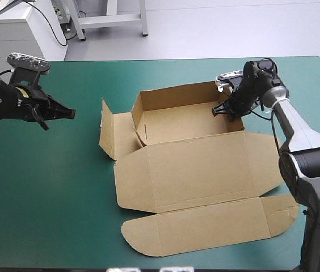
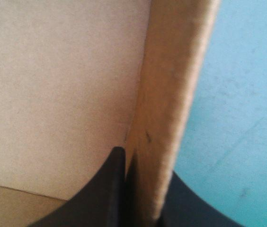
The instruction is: Fold the box
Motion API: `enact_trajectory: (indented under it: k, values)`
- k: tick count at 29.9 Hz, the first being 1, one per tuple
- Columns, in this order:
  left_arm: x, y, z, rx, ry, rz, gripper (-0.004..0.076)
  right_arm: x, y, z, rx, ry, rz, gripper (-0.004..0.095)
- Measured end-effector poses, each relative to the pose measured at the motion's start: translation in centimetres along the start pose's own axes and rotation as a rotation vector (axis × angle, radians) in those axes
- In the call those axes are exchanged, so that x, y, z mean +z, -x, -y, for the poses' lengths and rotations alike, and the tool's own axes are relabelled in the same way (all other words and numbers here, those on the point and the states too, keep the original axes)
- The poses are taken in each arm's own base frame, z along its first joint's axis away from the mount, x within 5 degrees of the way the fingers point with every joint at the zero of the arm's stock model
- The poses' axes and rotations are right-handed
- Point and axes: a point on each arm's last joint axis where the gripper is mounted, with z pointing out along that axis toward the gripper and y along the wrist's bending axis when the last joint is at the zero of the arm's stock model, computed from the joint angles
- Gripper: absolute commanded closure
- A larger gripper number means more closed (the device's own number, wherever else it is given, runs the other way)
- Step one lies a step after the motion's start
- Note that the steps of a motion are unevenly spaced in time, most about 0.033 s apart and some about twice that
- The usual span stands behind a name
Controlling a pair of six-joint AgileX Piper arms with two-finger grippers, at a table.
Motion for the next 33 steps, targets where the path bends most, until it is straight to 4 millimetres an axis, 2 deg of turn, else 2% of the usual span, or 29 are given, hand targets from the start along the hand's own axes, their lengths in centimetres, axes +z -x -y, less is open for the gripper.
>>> enact_trajectory:
  k: [7,11,14,19,26,29,33]
  values:
    - [0.0,0.0,0.0,0.000,0.000,0.000,0.0732,-0.1,0.1,0.0,0.001,-0.001,0.012,0.0929]
    - [0.0,0.0,0.0,0.000,0.000,0.000,0.0732,-1.4,0.0,-0.1,-0.021,-0.008,0.033,0.0929]
    - [0.0,0.0,-0.2,0.002,0.020,-0.002,0.0732,-4.0,-0.3,-0.1,-0.032,-0.020,0.087,0.0929]
    - [-0.1,-0.1,-1.1,-0.041,0.118,-0.010,0.0732,-10.3,-1.8,0.9,-0.021,-0.037,0.216,0.0929]
    - [0.5,-0.6,-1.9,-0.031,0.201,-0.044,0.0732,-19.1,-5.5,2.9,0.041,-0.004,0.435,0.0929]
    - [1.7,-1.3,-1.9,-0.023,0.215,-0.084,0.0732,-21.6,-6.9,3.3,0.061,-0.002,0.503,0.0929]
    - [4.2,-2.6,-1.9,-0.037,0.224,-0.122,0.0732,-23.6,-8.0,3.1,0.060,-0.024,0.550,0.0929]
